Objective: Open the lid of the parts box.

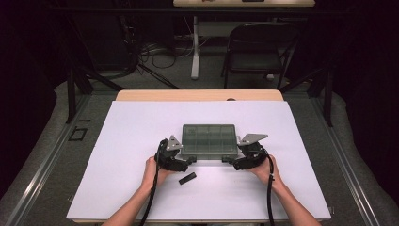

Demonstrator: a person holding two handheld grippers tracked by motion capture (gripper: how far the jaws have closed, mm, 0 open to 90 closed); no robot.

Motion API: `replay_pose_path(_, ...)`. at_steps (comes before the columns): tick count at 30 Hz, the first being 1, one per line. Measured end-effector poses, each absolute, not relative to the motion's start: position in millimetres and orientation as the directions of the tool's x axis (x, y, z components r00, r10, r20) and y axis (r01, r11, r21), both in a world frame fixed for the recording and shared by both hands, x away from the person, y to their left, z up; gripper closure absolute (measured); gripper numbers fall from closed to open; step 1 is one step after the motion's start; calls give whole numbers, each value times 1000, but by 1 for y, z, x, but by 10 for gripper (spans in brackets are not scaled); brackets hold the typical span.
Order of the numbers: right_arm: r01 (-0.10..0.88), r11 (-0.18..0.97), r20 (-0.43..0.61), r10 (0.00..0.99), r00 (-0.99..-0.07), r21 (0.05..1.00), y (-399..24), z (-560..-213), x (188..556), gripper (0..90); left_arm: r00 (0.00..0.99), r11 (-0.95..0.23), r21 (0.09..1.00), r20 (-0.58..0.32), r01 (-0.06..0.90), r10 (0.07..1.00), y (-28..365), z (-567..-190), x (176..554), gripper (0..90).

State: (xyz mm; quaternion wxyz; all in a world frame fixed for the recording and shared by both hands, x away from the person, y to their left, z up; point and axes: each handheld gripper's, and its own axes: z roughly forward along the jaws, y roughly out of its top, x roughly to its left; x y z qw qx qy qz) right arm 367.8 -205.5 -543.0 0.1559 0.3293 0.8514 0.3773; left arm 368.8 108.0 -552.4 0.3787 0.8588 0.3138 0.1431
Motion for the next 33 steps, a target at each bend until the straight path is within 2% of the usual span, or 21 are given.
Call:
replay_pose_path(28, 452, 516, -28, 681, -732, 728, -204, -546, 368, 261, 759, -512, 739, 2, 437, 651, 108, -554, 368, 233)
replay_pose_path(33, 457, 508, -19, 683, -730, 730, -205, -546, 368, 270, 755, -481, 740, -55, 470, 654, 108, -557, 369, 243)
